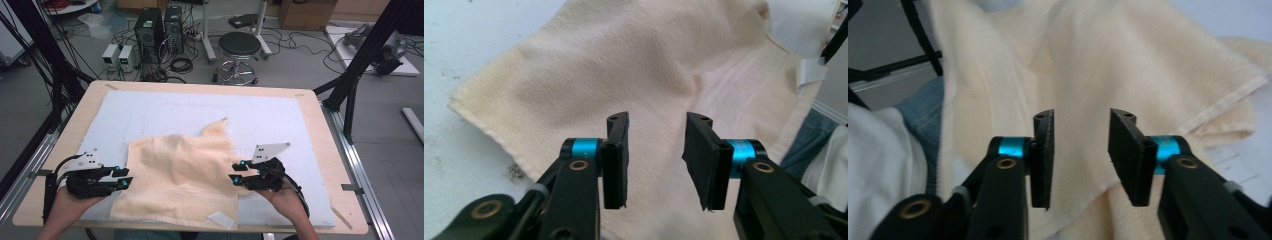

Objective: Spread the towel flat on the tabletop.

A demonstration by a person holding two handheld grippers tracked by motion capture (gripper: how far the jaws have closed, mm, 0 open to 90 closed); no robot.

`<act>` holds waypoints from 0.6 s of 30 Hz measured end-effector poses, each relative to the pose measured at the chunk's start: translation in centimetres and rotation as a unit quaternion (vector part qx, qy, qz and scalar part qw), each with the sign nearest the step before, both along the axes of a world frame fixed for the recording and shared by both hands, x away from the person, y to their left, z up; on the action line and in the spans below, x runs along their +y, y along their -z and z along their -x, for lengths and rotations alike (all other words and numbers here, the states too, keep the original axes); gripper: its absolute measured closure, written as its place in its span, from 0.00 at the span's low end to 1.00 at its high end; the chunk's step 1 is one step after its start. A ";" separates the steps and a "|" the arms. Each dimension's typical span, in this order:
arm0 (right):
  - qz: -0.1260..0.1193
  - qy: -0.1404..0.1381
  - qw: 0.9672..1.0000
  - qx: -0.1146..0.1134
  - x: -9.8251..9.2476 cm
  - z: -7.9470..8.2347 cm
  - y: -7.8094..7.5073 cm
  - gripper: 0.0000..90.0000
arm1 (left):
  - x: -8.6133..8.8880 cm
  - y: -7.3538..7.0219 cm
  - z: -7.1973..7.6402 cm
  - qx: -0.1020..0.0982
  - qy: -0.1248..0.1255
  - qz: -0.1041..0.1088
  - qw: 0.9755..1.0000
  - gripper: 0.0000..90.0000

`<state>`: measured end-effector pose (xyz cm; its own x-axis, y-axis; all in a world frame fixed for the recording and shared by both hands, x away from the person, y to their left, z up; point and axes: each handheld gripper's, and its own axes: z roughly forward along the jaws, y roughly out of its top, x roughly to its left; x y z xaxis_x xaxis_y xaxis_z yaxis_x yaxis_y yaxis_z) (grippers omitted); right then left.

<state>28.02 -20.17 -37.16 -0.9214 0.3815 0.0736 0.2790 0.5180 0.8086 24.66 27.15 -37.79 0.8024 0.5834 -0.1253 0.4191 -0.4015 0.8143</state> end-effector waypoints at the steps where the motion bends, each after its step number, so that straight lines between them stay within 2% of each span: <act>1: 0.002 -0.002 1.000 -0.009 0.2 -0.3 0.0 0.65 | -0.4 0.4 -0.7 -0.006 -0.002 -0.002 1.000 0.65; 4: 0.025 0.000 0.999 -0.035 1.3 -1.6 0.5 0.60 | -1.3 1.4 -2.3 -0.017 -0.008 -0.011 1.000 0.57; 5: 0.025 0.000 0.999 -0.035 1.3 -1.6 0.5 0.60 | -1.3 1.4 -2.3 -0.017 -0.008 -0.011 1.000 0.55; 6: 0.032 0.000 0.999 -0.035 2.0 -2.8 1.2 0.56 | -2.0 2.2 -3.7 -0.014 -0.012 -0.011 1.000 0.53; 7: 0.034 0.000 0.999 -0.036 2.3 -3.4 1.6 0.55 | -2.3 2.6 -4.4 -0.010 -0.015 -0.014 1.000 0.52; 8: 0.032 -0.003 0.999 -0.037 2.6 -4.0 1.9 0.55 | -2.3 2.6 -4.4 -0.010 -0.015 -0.014 1.000 0.52; 9: 0.031 -0.002 0.999 -0.034 2.9 -4.5 2.3 0.54 | -2.8 3.4 -5.7 -0.006 -0.028 -0.020 0.999 0.51; 10: 0.032 -0.001 0.999 -0.034 3.2 -5.1 2.7 0.54 | -3.0 3.8 -6.3 -0.003 -0.034 -0.025 0.999 0.51; 12: 0.042 -0.002 0.999 -0.020 3.6 -6.0 3.7 0.55 | -3.5 4.8 -7.4 0.004 -0.044 -0.046 0.998 0.50; 14: 0.050 -0.002 0.999 0.001 3.9 -6.6 4.5 0.62 | -4.0 5.9 -8.0 0.020 -0.039 -0.081 0.996 0.53; 15: 0.051 -0.003 0.999 0.003 4.0 -6.8 4.8 0.68 | -4.1 6.2 -7.8 0.004 -0.041 -0.082 0.996 0.57; 16: 0.053 -0.005 0.999 0.002 4.0 -6.8 4.8 0.77 | -4.2 6.2 -7.7 -0.001 -0.044 -0.081 0.996 0.62; 18: 0.056 -0.011 0.998 0.009 4.0 -6.5 4.7 0.85 | -4.0 6.1 -7.7 0.010 -0.043 -0.072 0.996 0.75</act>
<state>34.55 -16.17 -41.87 -0.9284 0.3685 0.0476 0.2805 0.6110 0.7402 32.33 23.11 -43.86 0.7469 0.6629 -0.0518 0.4730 -0.4750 0.7421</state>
